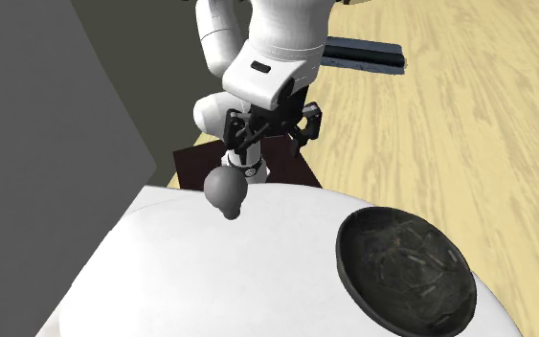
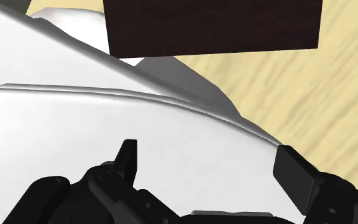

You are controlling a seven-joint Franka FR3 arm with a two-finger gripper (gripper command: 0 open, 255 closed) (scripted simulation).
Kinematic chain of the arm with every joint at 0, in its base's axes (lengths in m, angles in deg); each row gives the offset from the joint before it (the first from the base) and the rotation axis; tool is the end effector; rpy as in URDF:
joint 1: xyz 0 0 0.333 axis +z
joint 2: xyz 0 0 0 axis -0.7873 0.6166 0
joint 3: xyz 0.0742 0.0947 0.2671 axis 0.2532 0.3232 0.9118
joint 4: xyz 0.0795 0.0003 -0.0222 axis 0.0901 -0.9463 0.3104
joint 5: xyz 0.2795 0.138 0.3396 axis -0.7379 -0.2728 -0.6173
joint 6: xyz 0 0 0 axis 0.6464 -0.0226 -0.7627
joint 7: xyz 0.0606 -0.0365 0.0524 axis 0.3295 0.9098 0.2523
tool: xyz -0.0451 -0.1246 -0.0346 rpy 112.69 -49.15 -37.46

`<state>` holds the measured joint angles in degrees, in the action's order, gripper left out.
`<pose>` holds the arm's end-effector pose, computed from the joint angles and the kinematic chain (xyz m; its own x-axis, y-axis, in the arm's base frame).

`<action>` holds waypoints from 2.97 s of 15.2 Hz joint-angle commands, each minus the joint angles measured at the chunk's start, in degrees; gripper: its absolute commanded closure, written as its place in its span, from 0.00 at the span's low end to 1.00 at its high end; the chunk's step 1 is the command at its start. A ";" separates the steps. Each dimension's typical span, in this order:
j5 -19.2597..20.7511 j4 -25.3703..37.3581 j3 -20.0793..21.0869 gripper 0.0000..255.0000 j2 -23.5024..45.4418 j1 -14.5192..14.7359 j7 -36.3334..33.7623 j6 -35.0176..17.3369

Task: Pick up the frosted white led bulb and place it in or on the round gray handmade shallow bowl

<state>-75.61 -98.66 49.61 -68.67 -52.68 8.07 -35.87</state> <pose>0.3867 -0.0146 0.5647 0.9940 -0.1072 -0.0211 -0.1046 -0.9893 0.1014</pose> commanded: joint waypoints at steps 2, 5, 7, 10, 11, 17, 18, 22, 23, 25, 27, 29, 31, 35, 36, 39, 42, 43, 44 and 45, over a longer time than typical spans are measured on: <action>0.95 0.94 -0.81 0.00 0.29 -0.28 1.14 -0.47; 3.50 3.97 -3.22 0.00 1.33 -1.00 4.53 -1.97; 4.96 6.17 -4.81 0.00 2.16 -1.36 6.75 -3.00; 6.39 8.85 -6.62 0.00 3.24 -1.67 9.26 -4.19; 6.47 7.94 -6.74 0.00 3.05 -1.69 9.23 -4.92; 7.06 2.24 -7.59 0.00 2.10 -1.89 9.02 -9.73; 7.06 2.23 -7.59 0.00 2.08 -1.88 9.02 -9.72; 7.06 2.24 -7.59 0.00 2.10 -1.88 9.02 -9.73; 7.06 2.24 -7.59 0.00 2.10 -1.88 9.02 -9.73; 7.06 2.25 -7.59 0.00 2.09 -1.88 9.02 -9.71; 7.06 2.25 -7.59 1.00 2.09 -1.88 9.02 -9.71; 7.06 2.25 -7.59 1.00 2.09 -1.88 9.02 -9.71; 7.06 2.25 -7.59 1.00 2.09 -1.88 9.02 -9.71; 7.06 2.25 -7.59 1.00 2.09 -1.88 9.02 -9.71; 7.06 2.25 -7.59 0.00 2.09 -1.88 9.02 -9.71; 8.96 0.69 -9.12 0.00 4.57 -2.78 8.47 -17.36; 10.74 -0.06 -10.71 0.00 7.70 -3.66 7.80 -24.89; 10.85 -0.08 -10.81 0.00 7.92 -3.72 7.76 -25.37; 10.96 -0.69 -10.99 0.00 8.09 -3.76 7.73 -26.16; 11.07 -1.28 -11.16 0.00 8.27 -3.80 7.69 -26.95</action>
<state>-64.71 -99.60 38.67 -60.88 -56.42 15.83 -61.74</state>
